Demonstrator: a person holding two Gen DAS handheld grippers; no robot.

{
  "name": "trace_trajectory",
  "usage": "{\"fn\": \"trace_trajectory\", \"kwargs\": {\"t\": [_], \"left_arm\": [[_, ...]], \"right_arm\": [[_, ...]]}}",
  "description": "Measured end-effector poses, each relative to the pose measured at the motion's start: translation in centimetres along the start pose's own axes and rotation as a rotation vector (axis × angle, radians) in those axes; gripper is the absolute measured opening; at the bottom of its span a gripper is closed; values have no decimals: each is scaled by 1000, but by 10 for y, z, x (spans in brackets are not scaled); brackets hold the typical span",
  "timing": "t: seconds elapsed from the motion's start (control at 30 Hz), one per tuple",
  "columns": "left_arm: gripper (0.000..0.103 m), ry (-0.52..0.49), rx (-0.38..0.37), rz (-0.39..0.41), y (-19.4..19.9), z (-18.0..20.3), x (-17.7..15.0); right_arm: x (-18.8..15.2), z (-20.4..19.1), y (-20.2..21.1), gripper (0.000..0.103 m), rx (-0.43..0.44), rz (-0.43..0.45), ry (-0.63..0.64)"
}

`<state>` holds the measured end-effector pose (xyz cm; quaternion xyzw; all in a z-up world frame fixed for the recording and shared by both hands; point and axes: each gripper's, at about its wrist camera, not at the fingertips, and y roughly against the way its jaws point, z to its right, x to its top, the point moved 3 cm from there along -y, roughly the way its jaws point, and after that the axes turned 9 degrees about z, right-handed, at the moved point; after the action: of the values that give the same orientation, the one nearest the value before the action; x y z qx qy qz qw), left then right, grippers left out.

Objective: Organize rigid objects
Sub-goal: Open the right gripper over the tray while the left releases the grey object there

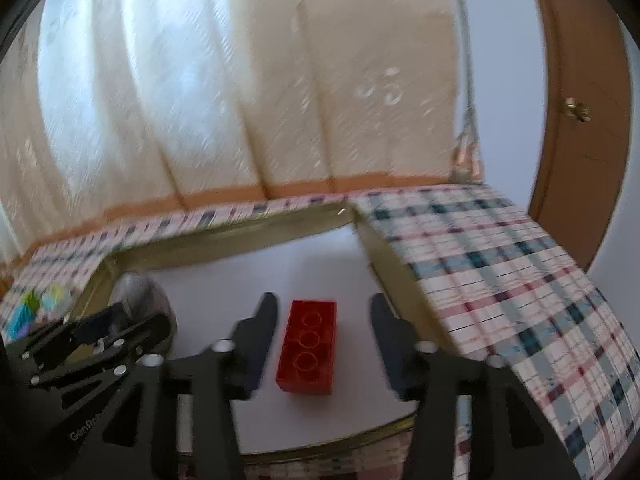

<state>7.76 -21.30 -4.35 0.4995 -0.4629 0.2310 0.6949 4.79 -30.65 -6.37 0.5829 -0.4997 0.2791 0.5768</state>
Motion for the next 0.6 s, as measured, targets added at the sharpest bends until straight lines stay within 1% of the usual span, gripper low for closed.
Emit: {"fn": "trace_trajectory", "kwargs": {"t": [0.03,0.07,0.1,0.13,0.2,0.27,0.33,0.43,0.53,0.6], "left_arm": [[76,-4,17,16,3,-1,1],[88,-4,34,39,7,-2,2],[94,-4,43,61,11,-4,3],[101,-3,49,84,16,-5,4],[103,-1,72,136,26,-11,8],[103,2,91,185,36,-17,11],[103,10,112,222,44,-26,13],[102,27,141,244,52,-38,14],[101,17,175,250,56,-44,13],[101,8,174,253,57,-45,10]], "right_arm": [[4,5,8,64,-22,44,-21],[8,11,15,73,-45,88,-44],[11,17,22,77,-66,127,-68],[14,24,30,79,-92,170,-96],[17,35,42,80,-134,231,-133],[19,41,46,80,-174,246,-147],[19,47,48,80,-189,259,-176],[18,51,45,80,-200,254,-197],[17,50,43,80,-206,248,-192],[16,48,45,80,-203,251,-186]]}}
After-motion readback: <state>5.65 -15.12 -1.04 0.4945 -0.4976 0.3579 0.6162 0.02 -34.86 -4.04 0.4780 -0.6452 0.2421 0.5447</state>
